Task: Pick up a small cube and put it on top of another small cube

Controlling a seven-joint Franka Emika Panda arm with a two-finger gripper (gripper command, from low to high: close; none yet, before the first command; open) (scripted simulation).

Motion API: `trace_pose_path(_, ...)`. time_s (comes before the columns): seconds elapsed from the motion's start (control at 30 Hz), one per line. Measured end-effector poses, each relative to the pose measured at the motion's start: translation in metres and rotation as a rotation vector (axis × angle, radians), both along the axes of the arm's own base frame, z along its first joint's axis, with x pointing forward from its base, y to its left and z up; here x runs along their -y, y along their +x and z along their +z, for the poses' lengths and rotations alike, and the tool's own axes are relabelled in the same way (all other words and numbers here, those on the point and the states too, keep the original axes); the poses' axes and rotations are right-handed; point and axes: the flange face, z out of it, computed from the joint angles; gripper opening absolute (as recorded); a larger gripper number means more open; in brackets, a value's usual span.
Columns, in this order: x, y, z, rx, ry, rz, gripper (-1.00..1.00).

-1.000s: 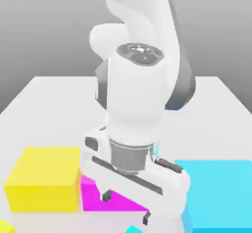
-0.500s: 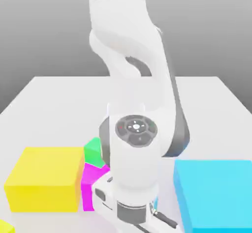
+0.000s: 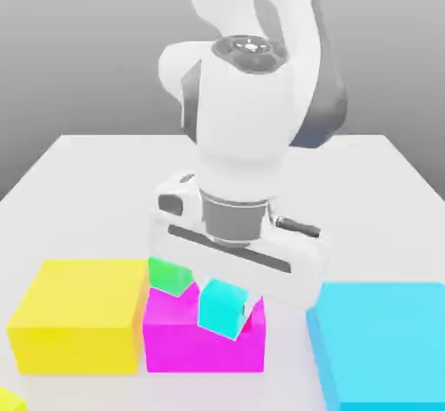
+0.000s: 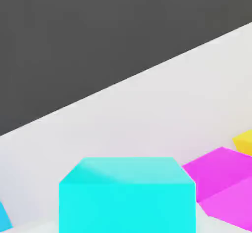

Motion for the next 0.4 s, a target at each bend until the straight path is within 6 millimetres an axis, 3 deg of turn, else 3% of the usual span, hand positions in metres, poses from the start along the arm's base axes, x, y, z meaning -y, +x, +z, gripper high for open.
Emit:
trace_pose_path(0.13,-0.001,-0.029,0.029,0.009,0.041,0.089,-1.0)
trace_pose_path(0.17,-0.001,-0.034,0.029,0.012,0.05,0.105,-1.0)
trace_pose_path(0.3,-0.001,-0.038,-0.015,0.014,0.057,0.119,-1.0)
trace_pose_path(0.33,-0.001,-0.038,-0.024,0.014,0.057,0.12,1.0)
trace_pose_path(0.4,-0.001,-0.038,-0.024,0.014,0.057,0.12,1.0)
